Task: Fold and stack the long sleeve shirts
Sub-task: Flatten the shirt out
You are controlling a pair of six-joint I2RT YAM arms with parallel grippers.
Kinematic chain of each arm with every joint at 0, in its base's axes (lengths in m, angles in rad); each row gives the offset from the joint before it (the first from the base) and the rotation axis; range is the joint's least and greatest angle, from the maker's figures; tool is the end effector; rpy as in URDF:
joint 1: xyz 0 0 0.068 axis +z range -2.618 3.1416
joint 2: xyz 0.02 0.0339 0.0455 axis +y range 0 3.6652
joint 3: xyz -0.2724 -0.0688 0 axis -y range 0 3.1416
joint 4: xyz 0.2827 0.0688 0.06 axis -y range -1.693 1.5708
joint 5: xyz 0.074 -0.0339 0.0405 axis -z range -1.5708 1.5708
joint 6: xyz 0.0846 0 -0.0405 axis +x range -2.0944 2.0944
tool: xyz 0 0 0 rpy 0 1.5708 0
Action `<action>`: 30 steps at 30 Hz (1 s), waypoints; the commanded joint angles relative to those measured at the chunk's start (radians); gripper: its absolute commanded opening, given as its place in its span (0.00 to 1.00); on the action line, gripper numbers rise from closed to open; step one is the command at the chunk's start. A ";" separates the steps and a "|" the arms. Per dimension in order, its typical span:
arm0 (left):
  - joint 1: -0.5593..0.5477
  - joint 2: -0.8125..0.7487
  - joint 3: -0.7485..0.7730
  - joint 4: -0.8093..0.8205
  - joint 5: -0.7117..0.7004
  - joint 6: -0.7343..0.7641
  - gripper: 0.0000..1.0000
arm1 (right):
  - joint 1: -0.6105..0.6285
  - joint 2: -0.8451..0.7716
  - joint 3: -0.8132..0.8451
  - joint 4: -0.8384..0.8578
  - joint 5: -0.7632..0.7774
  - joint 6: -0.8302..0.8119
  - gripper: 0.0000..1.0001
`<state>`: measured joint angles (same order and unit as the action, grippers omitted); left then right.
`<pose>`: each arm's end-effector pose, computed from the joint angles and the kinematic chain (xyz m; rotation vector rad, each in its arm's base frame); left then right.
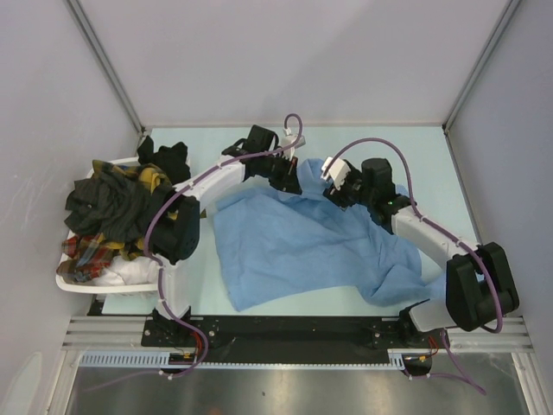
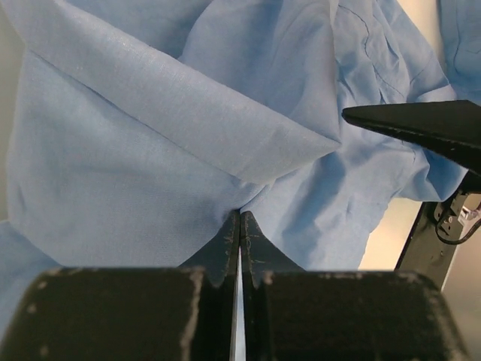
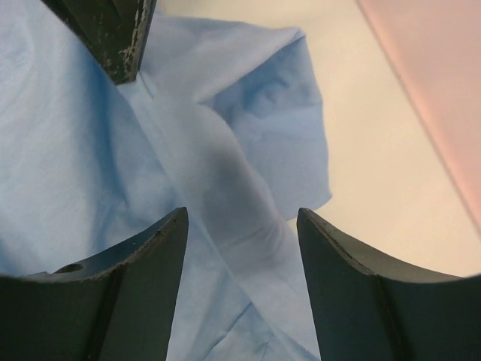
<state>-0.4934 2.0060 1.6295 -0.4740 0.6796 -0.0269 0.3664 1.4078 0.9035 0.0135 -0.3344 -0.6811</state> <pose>0.4258 -0.2893 0.2073 0.8705 2.2741 -1.0584 0.3523 0.1649 0.2257 -1.1902 1.6511 0.1473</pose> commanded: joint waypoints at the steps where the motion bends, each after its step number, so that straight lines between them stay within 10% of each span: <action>1: 0.001 -0.001 0.044 0.017 0.041 -0.030 0.01 | 0.042 -0.009 -0.026 0.184 0.126 -0.078 0.64; 30: 0.013 -0.039 -0.057 0.052 0.072 -0.065 0.00 | 0.146 0.003 -0.236 0.531 0.227 -0.213 0.45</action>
<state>-0.4858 2.0106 1.5982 -0.4473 0.7139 -0.0803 0.5262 1.4055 0.6624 0.4011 -0.1345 -0.8757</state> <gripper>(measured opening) 0.004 0.508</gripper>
